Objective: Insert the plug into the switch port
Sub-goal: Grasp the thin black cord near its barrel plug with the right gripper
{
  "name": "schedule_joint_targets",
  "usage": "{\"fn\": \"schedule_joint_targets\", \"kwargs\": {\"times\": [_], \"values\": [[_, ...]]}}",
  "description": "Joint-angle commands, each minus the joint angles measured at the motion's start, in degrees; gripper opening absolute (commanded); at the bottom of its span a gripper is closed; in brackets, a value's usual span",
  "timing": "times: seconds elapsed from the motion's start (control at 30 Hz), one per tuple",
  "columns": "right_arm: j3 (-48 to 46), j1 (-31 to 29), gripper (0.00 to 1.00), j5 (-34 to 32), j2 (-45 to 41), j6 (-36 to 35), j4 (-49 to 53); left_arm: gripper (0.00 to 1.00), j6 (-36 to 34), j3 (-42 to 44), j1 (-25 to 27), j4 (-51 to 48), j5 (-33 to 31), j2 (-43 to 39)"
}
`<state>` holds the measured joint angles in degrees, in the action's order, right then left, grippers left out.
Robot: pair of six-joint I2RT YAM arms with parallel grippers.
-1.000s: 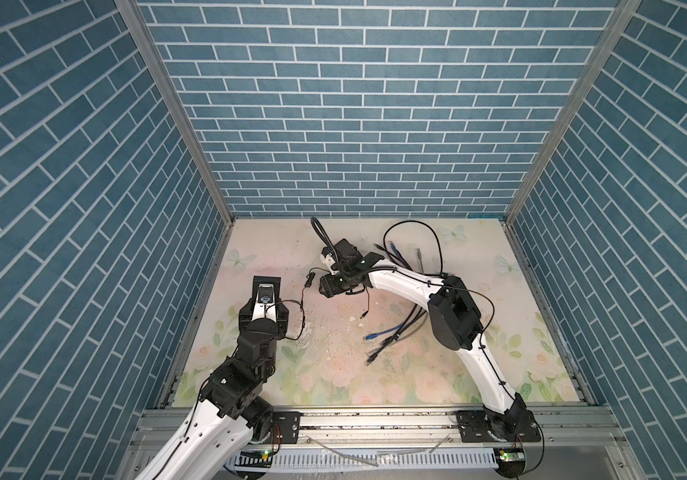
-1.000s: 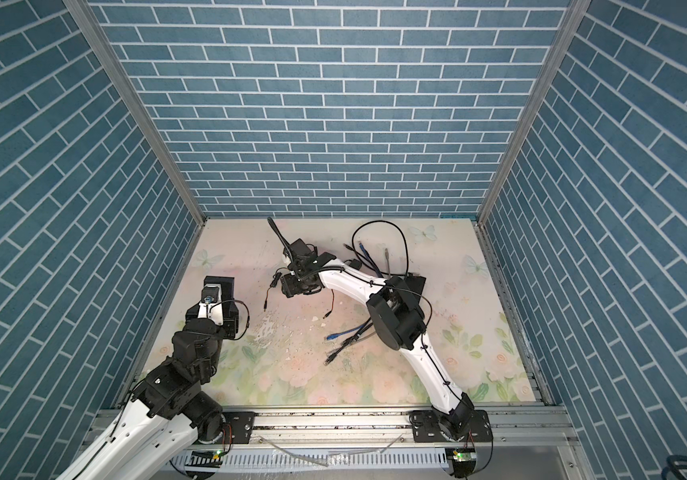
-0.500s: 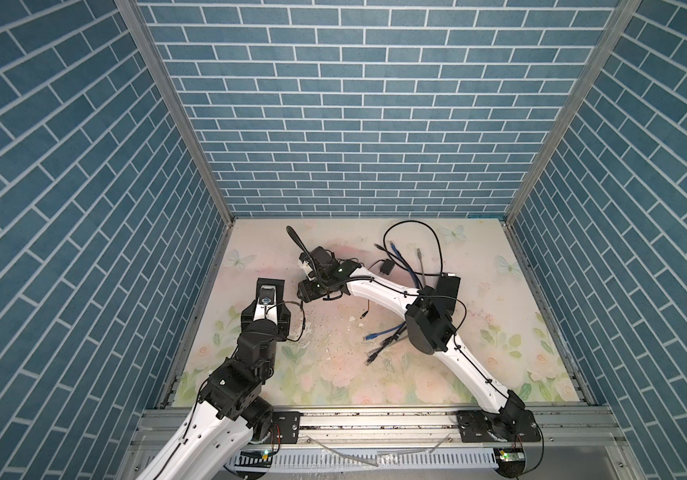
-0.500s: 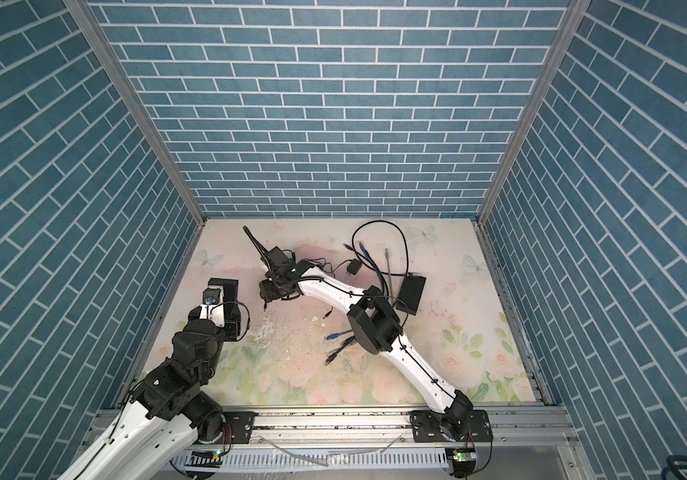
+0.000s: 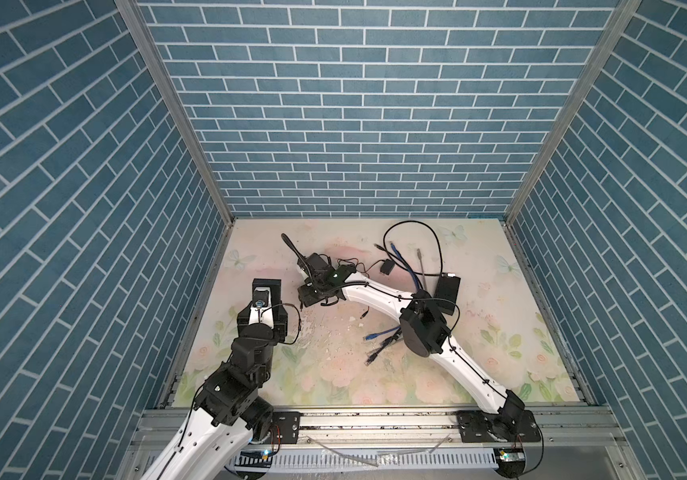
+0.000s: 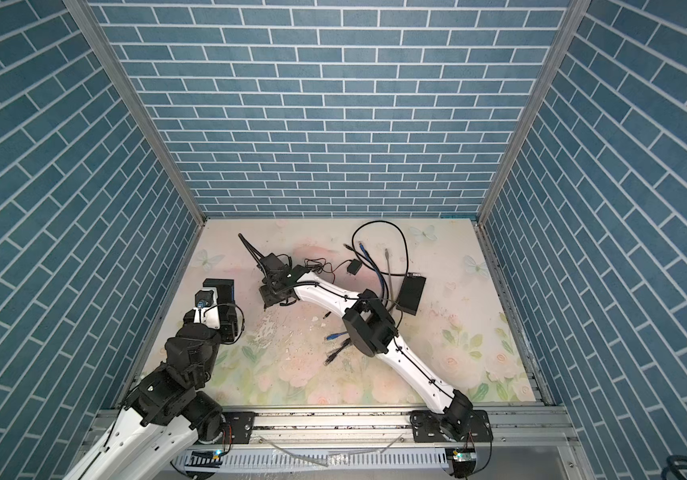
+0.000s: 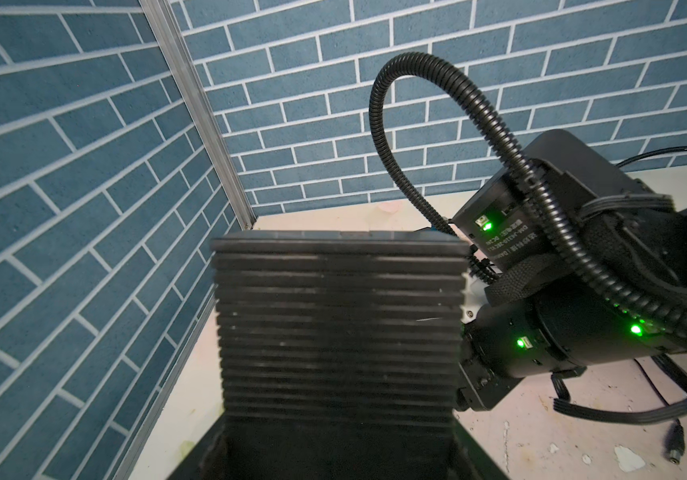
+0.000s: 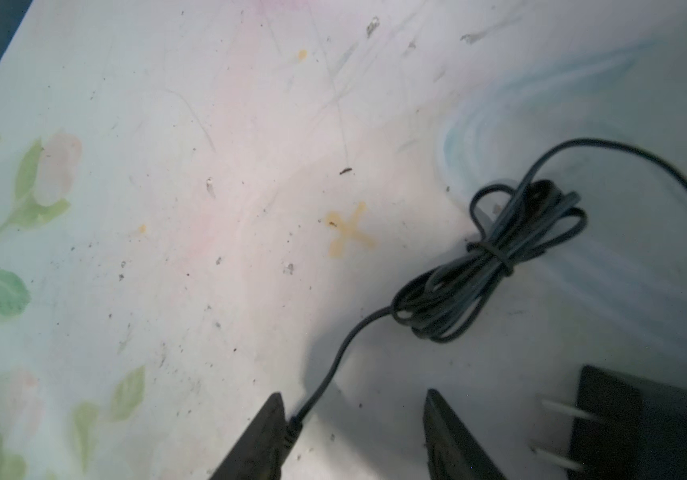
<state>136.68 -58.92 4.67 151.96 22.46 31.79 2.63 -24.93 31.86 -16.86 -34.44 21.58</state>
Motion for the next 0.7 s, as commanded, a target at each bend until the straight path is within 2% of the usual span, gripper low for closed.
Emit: {"fn": "schedule_joint_targets", "kwargs": {"times": [0.0,0.23,0.47,0.67], "values": [[2.54,-1.18,0.54,-3.43,3.31,-2.94,3.6,0.5,0.32,0.39,-0.28,0.69,-0.42,-0.31],[3.77,-2.82,0.54,-8.44,5.05,-7.1,7.08,0.5,0.14,0.57,-0.25,1.06,-0.47,-0.39],[0.85,-2.62,0.39,-11.74,3.47,-8.31,10.35,0.5,-0.26,0.56,-0.24,1.3,-0.45,-0.43],[-3.87,-0.88,0.26,-7.97,-0.84,-7.34,12.37,0.5,-0.44,0.42,-0.29,1.31,-0.24,-0.32]]}}
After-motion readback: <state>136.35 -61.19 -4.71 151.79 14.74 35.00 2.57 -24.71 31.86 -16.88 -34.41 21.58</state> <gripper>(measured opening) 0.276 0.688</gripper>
